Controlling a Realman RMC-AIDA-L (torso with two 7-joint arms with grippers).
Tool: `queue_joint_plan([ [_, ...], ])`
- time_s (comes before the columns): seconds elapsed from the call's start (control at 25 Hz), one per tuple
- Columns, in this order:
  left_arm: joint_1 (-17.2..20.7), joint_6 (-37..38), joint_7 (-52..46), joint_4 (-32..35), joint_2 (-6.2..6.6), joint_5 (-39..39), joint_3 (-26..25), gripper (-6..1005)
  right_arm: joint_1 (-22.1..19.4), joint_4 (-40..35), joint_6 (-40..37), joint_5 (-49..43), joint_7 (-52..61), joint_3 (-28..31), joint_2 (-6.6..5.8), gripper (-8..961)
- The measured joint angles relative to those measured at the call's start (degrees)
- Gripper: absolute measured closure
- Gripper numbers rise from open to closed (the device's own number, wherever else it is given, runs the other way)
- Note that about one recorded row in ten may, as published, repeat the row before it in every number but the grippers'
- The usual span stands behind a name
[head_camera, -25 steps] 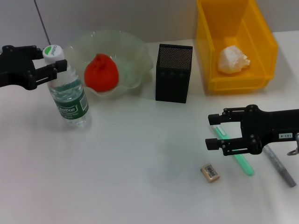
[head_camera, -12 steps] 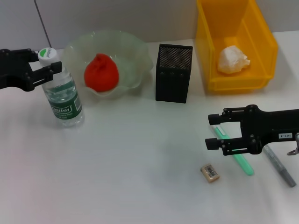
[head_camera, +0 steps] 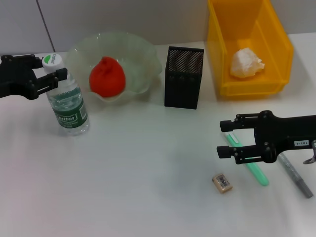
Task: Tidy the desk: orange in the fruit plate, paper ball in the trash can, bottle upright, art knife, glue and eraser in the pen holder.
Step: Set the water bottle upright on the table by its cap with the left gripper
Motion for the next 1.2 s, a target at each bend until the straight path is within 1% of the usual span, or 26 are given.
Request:
queue_joint_plan([
  [0.68, -0.2, -0.2, 0.1, 0.0, 0.0, 0.08, 0.01, 540, 0.0, 0.0, -0.01, 0.0, 0.14, 0.0, -0.14, 225],
  [1.2, -0.13, -0.59, 0.78, -0.05, -0.37, 0.24, 0.06, 538, 0.05, 0.0, 0.0, -0.01, 0.16, 0.0, -0.15, 224],
])
